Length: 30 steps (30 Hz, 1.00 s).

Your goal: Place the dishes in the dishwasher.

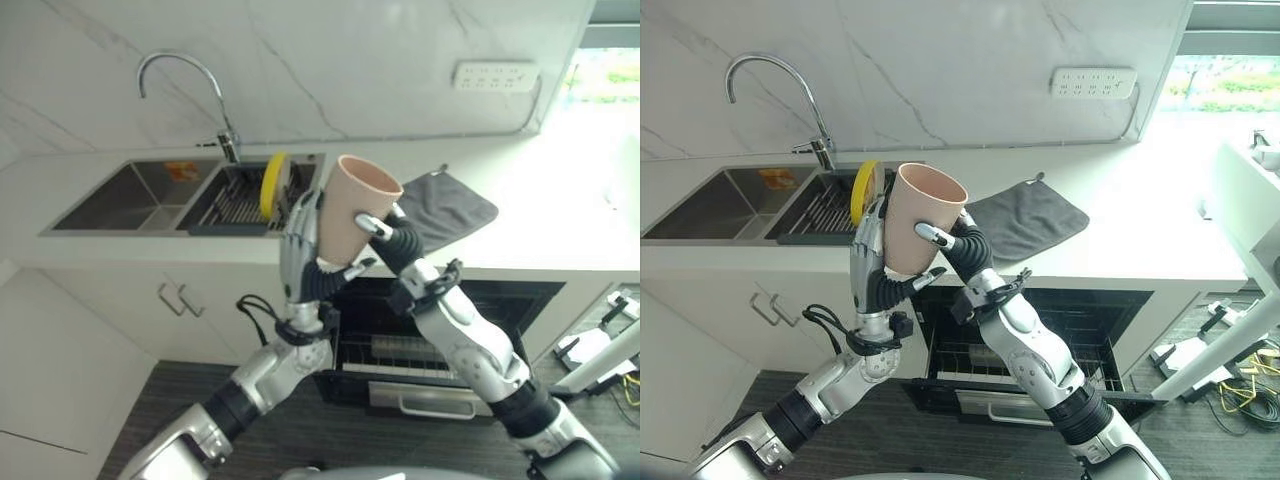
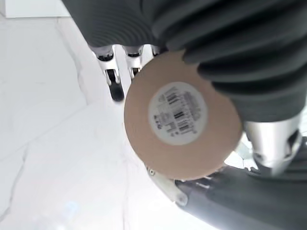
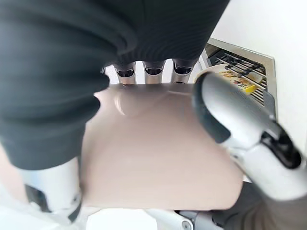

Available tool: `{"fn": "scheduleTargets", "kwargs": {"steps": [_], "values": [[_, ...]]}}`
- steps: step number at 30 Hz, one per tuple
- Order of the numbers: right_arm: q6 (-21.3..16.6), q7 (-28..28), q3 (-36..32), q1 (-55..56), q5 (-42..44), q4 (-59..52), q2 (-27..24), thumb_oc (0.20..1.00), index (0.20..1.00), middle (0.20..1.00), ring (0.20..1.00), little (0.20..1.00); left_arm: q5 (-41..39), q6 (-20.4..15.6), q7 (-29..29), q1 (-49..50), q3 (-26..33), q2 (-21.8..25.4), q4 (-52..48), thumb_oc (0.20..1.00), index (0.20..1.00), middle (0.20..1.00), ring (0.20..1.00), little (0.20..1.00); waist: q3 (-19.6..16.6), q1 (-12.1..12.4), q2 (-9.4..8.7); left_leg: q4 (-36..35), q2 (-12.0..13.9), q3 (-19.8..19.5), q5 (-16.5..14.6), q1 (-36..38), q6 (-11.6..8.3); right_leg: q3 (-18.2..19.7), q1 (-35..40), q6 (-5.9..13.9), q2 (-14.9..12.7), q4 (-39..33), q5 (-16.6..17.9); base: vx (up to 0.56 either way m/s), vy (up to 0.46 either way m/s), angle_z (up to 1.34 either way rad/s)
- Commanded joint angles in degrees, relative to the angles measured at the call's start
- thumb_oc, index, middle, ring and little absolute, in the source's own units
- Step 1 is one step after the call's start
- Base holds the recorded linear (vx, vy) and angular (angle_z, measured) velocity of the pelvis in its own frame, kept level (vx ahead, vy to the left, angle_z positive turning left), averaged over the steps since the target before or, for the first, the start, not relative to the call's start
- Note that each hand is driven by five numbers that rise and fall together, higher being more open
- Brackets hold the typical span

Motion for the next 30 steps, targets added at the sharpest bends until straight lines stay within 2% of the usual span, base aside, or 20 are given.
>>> {"fn": "scheduleTargets", "kwargs": {"steps": [1, 9, 14, 19, 20, 23, 25, 26, 28, 29, 30], "values": [[-9.82, -1.28, -1.54, -11.37, 1.76, -2.93, 6.59, 0.200, 0.200, 0.200, 0.200, 0.200, 4.44, -2.01, -0.55, -5.57, -3.13, 1.36, 3.85, 1.000, 1.000, 1.000, 1.000, 1.000, 0.44, 1.17, -1.67, 3.10, 0.68, -2.27, -9.18, 4.24, 0.32, 3.65, -3.43, -2.34, -2.14, 3.16, -0.69, 0.00, -0.026, 0.04], [-16.01, -2.89, -6.01, -8.32, -0.45, -2.26, 5.48, 0.200, 0.200, 0.200, 0.200, 0.200, 4.48, -2.31, 1.82, -2.73, 1.43, 2.23, 7.35, 1.000, 1.000, 1.000, 1.000, 1.000, 0.81, 1.20, -1.52, 3.58, 1.38, -2.63, -9.12, 4.09, 0.06, 3.37, -3.51, -2.72, -1.72, 5.26, -2.13, -0.03, -0.037, 0.02], [-17.41, -1.84, -8.40, -5.44, 1.10, -2.98, 4.03, 0.200, 0.200, 0.200, 0.200, 0.200, 4.83, -3.02, 4.23, 0.01, 5.38, 3.62, 9.65, 1.000, 1.000, 1.000, 1.000, 1.000, 0.86, 1.02, -1.37, 3.78, 1.64, -2.66, -8.90, 4.04, -0.06, 3.50, -3.72, -2.92, -1.54, 5.78, -2.32, -0.02, -0.010, 0.00], [-19.71, 0.17, -9.96, -0.50, 2.17, -4.82, 3.01, 0.200, 0.200, 0.200, 0.200, 0.200, 4.72, -4.63, 6.23, 3.40, 10.14, 4.60, 11.24, 1.000, 1.000, 1.000, 1.000, 1.000, 0.89, 0.67, -1.13, 3.72, 1.78, -2.26, -8.72, 4.07, -0.23, 3.69, -3.75, -2.89, -1.54, 5.37, -2.01, 0.00, 0.000, 0.00], [-20.62, 0.52, -10.49, 0.46, 1.79, -5.16, 2.72, 0.200, 0.200, 0.200, 0.200, 0.200, 3.80, -6.02, 5.95, 4.04, 11.19, 4.78, 11.43, 1.000, 1.000, 1.000, 1.000, 1.000, 0.91, 0.51, -1.12, 3.82, 1.83, -2.06, -8.73, 4.02, -0.26, 3.74, -3.83, -2.87, -1.55, 5.39, -2.00, 0.00, 0.000, 0.00], [-21.67, 1.34, -12.29, 2.63, -0.74, -5.74, 1.92, 0.200, 0.200, 0.200, 0.200, 0.200, -6.11, -12.08, 2.50, 6.03, 13.37, 4.25, 11.15, 1.000, 1.000, 1.000, 1.000, 1.000, 1.09, 0.19, -1.19, 4.04, 2.01, -1.74, -8.73, 3.84, -0.26, 3.73, -4.24, -2.81, -1.52, 5.86, -2.08, -0.02, 0.000, 0.00], [-20.56, 3.11, -13.66, 4.59, -3.25, -5.92, 1.24, 0.200, 0.200, 0.200, 0.200, 0.200, -13.63, -15.83, -2.27, 8.16, 15.69, 3.45, 10.86, 1.000, 1.000, 1.000, 1.000, 1.000, 1.27, 0.09, -1.27, 4.38, 1.97, -1.61, -8.94, 3.74, -0.18, 3.75, -4.52, -2.71, -1.49, 6.44, -2.30, 0.00, 0.000, 0.00], [-18.98, 3.74, -15.06, 6.98, -3.59, -6.26, 0.57, 0.200, 0.200, 0.200, 0.200, 0.200, -17.19, -17.25, -7.94, 10.54, 17.75, 3.15, 10.15, 1.000, 1.000, 1.000, 1.000, 1.000, 1.36, -0.07, -1.38, 5.10, 1.96, -1.21, -9.27, 3.64, -0.05, 3.75, -4.91, -2.64, -1.48, 7.40, -2.60, 0.00, 0.000, 0.00], [-17.77, 4.81, -16.46, 9.54, -1.65, -6.24, 0.45, 0.200, 0.200, 0.200, 0.200, 0.200, -17.57, -18.42, -11.56, 12.50, 19.24, 3.08, 8.88, 1.000, 1.000, 1.000, 1.000, 1.000, 1.46, -0.20, -1.45, 6.05, 2.02, -0.82, -9.58, 3.44, 0.02, 3.64, -5.19, -2.64, -1.43, 8.46, -3.03, 0.00, 0.000, 0.00], [-16.89, 7.89, -19.51, 12.90, 2.35, -5.38, 0.37, 0.200, 0.200, 0.200, 0.200, 0.200, -19.00, -22.96, -20.71, 15.39, 21.07, 3.43, 6.19, 1.000, 1.000, 1.000, 1.000, 1.000, 1.94, -0.61, -1.60, 7.98, 2.21, -0.51, -9.72, 2.74, 0.14, 3.39, -6.10, -2.75, -1.36, 10.66, -3.49, -0.03, -0.023, -0.01], [-16.39, 10.28, -21.61, 15.06, 4.39, -4.04, 0.87, 0.200, 0.200, 0.200, 0.200, 0.200, -22.74, -24.42, -29.59, 17.32, 21.83, 3.91, 3.64, 1.000, 1.000, 1.000, 1.000, 1.000, 2.30, -1.01, -1.63, 9.48, 2.45, -0.22, -9.93, 1.82, 0.26, 2.96, -7.26, -2.83, -1.39, 12.67, -4.08, -0.10, -0.039, 0.02]]}}
